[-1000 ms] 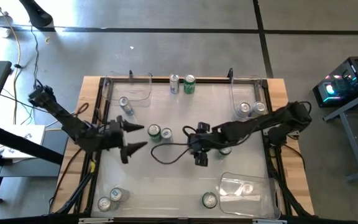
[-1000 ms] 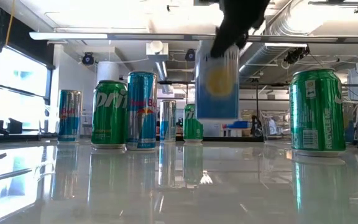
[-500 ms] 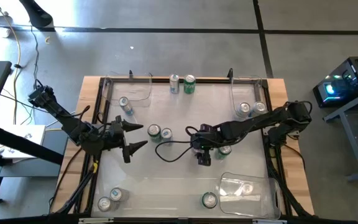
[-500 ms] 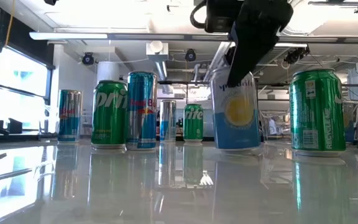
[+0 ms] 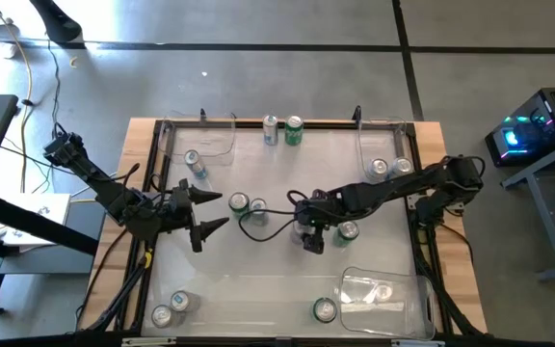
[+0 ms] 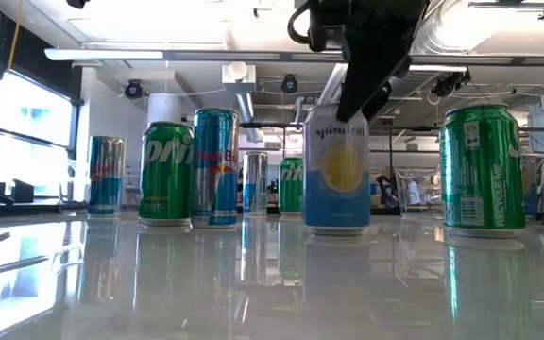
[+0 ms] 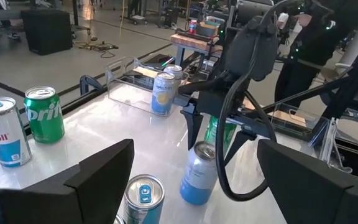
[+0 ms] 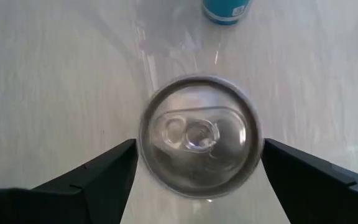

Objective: Sort soda cans
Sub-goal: Put the bottom right blue white can into the top right transparent bin

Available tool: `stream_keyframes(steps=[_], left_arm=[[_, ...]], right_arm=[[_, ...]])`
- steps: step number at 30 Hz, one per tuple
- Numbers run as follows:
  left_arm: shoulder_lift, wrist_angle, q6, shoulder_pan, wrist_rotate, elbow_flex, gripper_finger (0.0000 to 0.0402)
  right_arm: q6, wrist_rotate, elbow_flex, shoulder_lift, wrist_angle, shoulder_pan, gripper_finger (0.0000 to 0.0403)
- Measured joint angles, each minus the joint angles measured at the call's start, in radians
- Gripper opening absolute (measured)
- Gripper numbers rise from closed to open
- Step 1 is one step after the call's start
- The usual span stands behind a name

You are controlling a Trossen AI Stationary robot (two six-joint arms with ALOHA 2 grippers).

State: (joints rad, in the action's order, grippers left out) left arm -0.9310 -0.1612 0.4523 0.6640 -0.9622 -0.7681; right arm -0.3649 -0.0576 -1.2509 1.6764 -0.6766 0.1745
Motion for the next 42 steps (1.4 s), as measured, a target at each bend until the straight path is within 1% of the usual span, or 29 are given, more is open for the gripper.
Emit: stream_keyframes(steps=[3, 9, 12, 16, 20, 26, 31, 37, 40, 42], left_arm=[[0.0, 0.0, 0.0, 0.0, 0.0, 0.0, 0.0334], [0.0, 0.0, 0.0, 0.0, 0.001, 0.0, 0.0334], [0.0, -0.001, 0.0, 0.0, 0.001, 0.0, 0.0334], [0.0, -0.001, 0.0, 0.0, 0.001, 0.0, 0.0334], [0.0, -0.002, 0.001, 0.0, 0.001, 0.0, 0.0334], [0.0, -0.012, 0.009, 0.0, 0.001, 0.0, 0.0334], [0.0, -0.026, 0.017, 0.0, 0.002, 0.0, 0.0334], [-0.001, -0.039, 0.033, 0.0, 0.001, 0.0, 0.0334], [-0.003, -0.045, 0.037, 0.0, 0.002, 0.001, 0.0334], [-0.003, -0.05, 0.045, 0.0, 0.001, 0.001, 0.0334]], right_arm=[[0.005, -0.013, 0.003, 0.0, -0.005, 0.005, 0.0327], [0.006, -0.014, 0.003, 0.0, -0.005, 0.005, 0.0301], [0.006, -0.014, 0.003, 0.0, -0.005, 0.005, 0.0294], [0.025, -0.008, 0.003, 0.0, -0.003, 0.004, 0.0295], [0.025, 0.013, 0.004, 0.0, 0.007, -0.022, 0.0307], [0.004, 0.069, 0.005, 0.002, 0.058, -0.06, 0.0319], [0.054, 0.047, 0.005, 0.011, 0.121, -0.057, 0.032], [0.105, 0.013, 0.003, 0.039, 0.136, -0.054, 0.0321], [0.122, -0.019, 0.003, 0.047, 0.166, -0.053, 0.032], [0.137, -0.02, 0.004, 0.049, 0.183, -0.054, 0.0316]])
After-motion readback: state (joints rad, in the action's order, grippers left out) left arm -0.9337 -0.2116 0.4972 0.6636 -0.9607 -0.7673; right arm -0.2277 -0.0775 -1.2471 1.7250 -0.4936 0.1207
